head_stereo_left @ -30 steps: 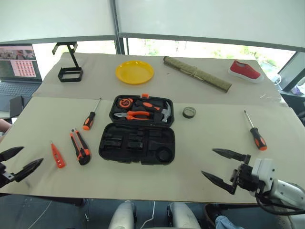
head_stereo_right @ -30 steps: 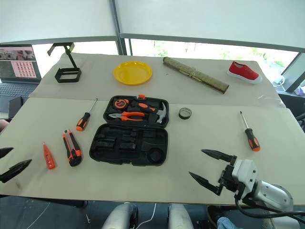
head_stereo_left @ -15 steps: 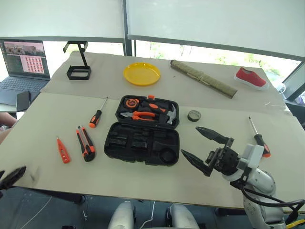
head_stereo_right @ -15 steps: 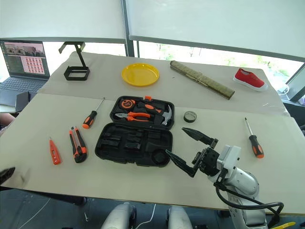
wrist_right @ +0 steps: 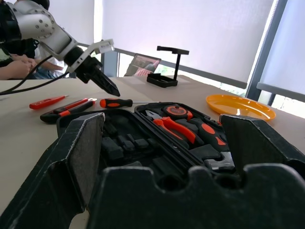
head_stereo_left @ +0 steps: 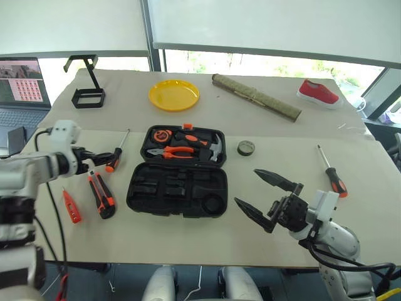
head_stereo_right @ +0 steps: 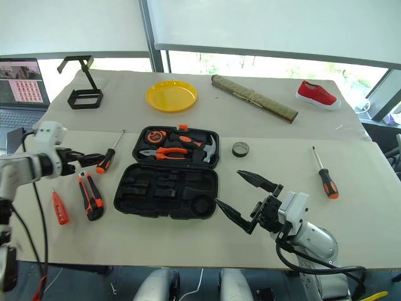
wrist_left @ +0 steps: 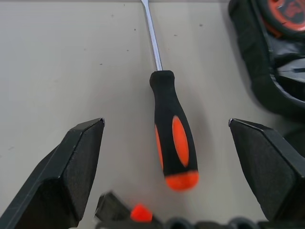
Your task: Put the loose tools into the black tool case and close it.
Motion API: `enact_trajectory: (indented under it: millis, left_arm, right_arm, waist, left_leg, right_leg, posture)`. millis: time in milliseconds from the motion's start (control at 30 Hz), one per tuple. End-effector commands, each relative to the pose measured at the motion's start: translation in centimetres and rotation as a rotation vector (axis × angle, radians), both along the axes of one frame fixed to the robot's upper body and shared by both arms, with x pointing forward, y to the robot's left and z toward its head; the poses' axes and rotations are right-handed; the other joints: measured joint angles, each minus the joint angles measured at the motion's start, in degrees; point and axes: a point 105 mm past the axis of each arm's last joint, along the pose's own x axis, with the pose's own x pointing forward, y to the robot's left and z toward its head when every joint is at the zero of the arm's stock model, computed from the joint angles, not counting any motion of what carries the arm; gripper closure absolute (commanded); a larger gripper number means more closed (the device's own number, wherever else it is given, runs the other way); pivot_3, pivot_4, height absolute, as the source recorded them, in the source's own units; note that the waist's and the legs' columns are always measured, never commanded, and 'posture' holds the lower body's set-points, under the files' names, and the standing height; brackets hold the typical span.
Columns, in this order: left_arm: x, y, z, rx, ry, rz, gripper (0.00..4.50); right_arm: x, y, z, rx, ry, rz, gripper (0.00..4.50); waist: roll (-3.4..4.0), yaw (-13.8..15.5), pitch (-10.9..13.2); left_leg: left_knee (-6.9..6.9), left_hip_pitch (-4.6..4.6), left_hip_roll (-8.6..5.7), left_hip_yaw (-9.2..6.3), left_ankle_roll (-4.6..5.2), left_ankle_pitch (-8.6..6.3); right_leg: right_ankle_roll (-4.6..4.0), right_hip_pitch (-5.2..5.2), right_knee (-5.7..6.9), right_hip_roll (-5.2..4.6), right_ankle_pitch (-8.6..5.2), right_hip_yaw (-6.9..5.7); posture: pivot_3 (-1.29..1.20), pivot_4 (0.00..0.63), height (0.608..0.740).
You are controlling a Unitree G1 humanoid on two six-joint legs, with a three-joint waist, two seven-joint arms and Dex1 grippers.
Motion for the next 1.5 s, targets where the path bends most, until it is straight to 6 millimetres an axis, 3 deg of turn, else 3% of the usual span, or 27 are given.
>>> enact_trajectory:
  millis: [33, 200, 233, 367, 500, 600, 767, 867, 1133, 1500]
  left_arm:
    - [0.9, 0.7, -0.1, 0.066, -0.005, 0.007, 0.54]
    - [1.5, -0.7, -1.3, 0.012, 0.021, -0.051, 2.01]
    - [1.7, -0.7, -1.1, 0.012, 0.000, -0.054, 2.50]
    - [2.9, -2.2, 3.9, 0.003, -0.378, -0.242, 3.63]
    - [1.4, -3.9, 6.7, 0.151, -0.642, -0.515, 3.62]
    - [-0.3, -6.2, 7.0, 0.191, -0.676, -0.779, 3.62]
    - [-2.1, -10.4, 5.6, 0.282, -0.620, -1.140, 3.62]
    - [-2.8, -12.8, 3.7, 0.349, -0.562, -1.323, 3.62]
    - [-1.9, -13.6, 0.4, 0.505, -0.427, -1.399, 3.62]
    - [-0.3, -13.2, 0.8, 0.547, -0.413, -1.305, 3.62]
  right_arm:
    - [-0.5, -0.2, 1.0, -0.003, -0.059, -0.028, 0.00]
    - [-0.5, -0.5, 0.7, -0.018, -0.069, -0.063, 0.00]
    - [-0.6, -0.5, 0.8, -0.018, -0.070, -0.064, 0.00]
    - [-0.9, -0.7, 0.8, -0.029, -0.071, -0.066, 0.00]
    - [-1.4, -1.2, 0.8, -0.042, -0.029, -0.043, 0.00]
    - [-1.5, -2.4, 1.5, -0.044, 0.011, -0.050, 0.00]
    - [-0.6, -6.5, 2.5, -0.105, 0.027, -0.191, 0.00]
    - [-0.9, -8.0, 2.4, -0.150, 0.056, -0.221, 0.00]
    - [-1.6, -6.1, 1.3, -0.171, 0.141, -0.140, 0.00]
    - [-2.1, -4.3, 0.8, -0.126, 0.187, -0.108, 0.00]
  waist:
    - [0.00, 0.0, 0.0]
    - [0.00, 0.8, 0.0]
    - [-0.01, 0.8, 0.0]
    - [-0.04, 1.0, 0.0]
    - [-0.05, 1.1, 0.0]
    - [-0.03, 1.1, 0.0]
    - [-0.03, 1.4, 0.0]
    - [-0.03, 1.8, 0.0]
    - [-0.03, 1.3, 0.0]
    - [-0.03, 1.5, 0.0]
  left_leg:
    - [0.00, -0.01, 0.00, 0.00, 0.00, 0.00]
    - [0.06, -0.03, -0.04, 0.06, 0.00, 0.00]
    - [0.09, -0.03, -0.04, 0.09, 0.00, 0.00]
    - [0.18, -0.13, -0.04, 0.05, 0.00, 0.00]
    - [0.52, -0.74, -0.02, -0.01, 0.00, 0.00]
    - [0.60, -0.92, -0.09, 0.02, 0.01, -0.01]
    - [0.62, -0.86, -0.10, 0.22, 0.03, 0.00]
    - [0.62, -0.86, -0.10, 0.27, 0.04, -0.01]
    - [0.64, -0.87, -0.05, 0.26, 0.05, -0.01]
    - [0.68, -0.88, -0.07, 0.19, 0.05, -0.01]
  right_leg:
    - [0.00, -0.01, -0.02, -0.01, 0.00, 0.02]
    - [0.02, 0.01, -0.01, -0.08, -0.01, 0.00]
    - [0.03, 0.03, -0.01, -0.08, -0.01, -0.01]
    - [0.04, 0.02, -0.01, -0.15, -0.02, -0.13]
    - [0.03, -0.42, 0.08, -0.18, 0.01, -0.23]
    - [0.12, -0.60, 0.10, -0.29, 0.08, -0.17]
    - [0.15, -0.43, 0.04, -0.25, 0.09, -0.22]
    - [0.15, -0.38, 0.00, -0.21, 0.09, -0.25]
    - [0.15, -0.41, 0.01, -0.12, 0.09, -0.22]
    - [0.17, -0.36, 0.01, -0.14, 0.08, -0.27]
  posture:
    - [0.00, 0.150, 0.740]
    - [0.00, 0.150, 0.740]
    - [0.00, 0.150, 0.740]
    - [0.00, 0.150, 0.740]
    - [0.00, 0.150, 0.740]
    - [0.00, 0.150, 0.740]
    - [0.00, 0.150, 0.740]
    - [0.00, 0.150, 0.740]
    - [0.00, 0.150, 0.740]
    - [0.00, 0.150, 0.740]
